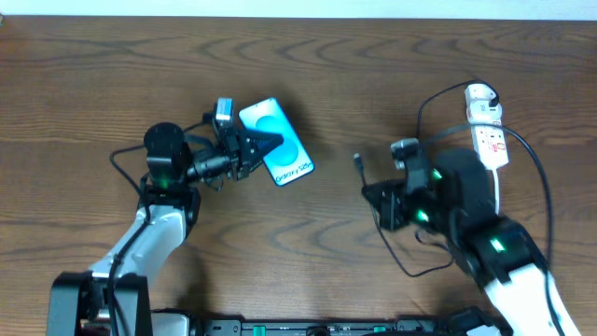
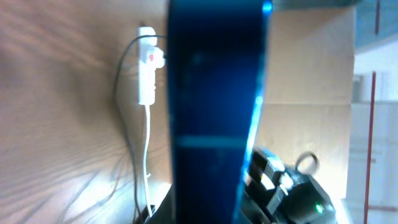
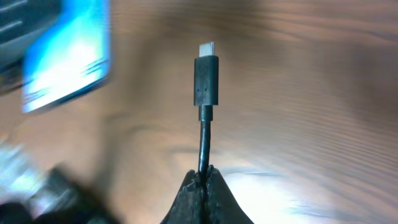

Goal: Plug charger to phone and switch on socket
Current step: 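Grasp the black USB-C cable end with the right gripper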

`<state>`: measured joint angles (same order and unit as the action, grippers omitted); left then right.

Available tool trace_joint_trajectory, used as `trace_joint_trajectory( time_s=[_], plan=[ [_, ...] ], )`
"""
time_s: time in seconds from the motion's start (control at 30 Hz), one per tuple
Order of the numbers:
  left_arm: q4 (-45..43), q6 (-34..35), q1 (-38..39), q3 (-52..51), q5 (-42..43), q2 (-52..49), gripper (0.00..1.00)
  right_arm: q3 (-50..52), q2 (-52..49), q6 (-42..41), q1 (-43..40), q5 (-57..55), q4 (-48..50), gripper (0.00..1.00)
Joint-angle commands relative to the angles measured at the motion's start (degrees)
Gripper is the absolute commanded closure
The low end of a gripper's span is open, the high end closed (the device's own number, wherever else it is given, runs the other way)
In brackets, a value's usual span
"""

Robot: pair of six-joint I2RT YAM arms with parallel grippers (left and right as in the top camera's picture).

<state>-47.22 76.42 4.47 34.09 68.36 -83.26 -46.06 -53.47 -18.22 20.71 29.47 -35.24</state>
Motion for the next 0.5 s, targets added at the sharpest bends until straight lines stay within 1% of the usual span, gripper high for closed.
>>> trace_joint_trajectory(
  time_s=[0.0,0.1,0.2,0.4,0.47],
  plan=[
    [-3.98,1.97,1.75,3.21,2.82,-1.07,0.93,-0.04,5.55,6.27,0.39,14.19,-1.88,0.99],
    [-6.01,3.39,3.08,3.34,2.82,-1.66,0.93,-0.02,8.61,6.29,0.39,14.23,-4.33,0.99],
    [-6.03,3.41,3.96,3.34,2.45,-1.66,0.93,0.0,8.92,6.27,0.39,15.61,-5.66,0.99],
    [-6.05,6.45,5.81,3.34,-1.53,-1.66,0.93,0.37,5.64,6.27,0.39,15.56,-6.25,0.99],
    [-6.05,6.91,6.67,3.34,-2.21,-1.66,0.92,0.37,3.56,5.03,0.39,15.52,-5.9,0.99]
  ],
)
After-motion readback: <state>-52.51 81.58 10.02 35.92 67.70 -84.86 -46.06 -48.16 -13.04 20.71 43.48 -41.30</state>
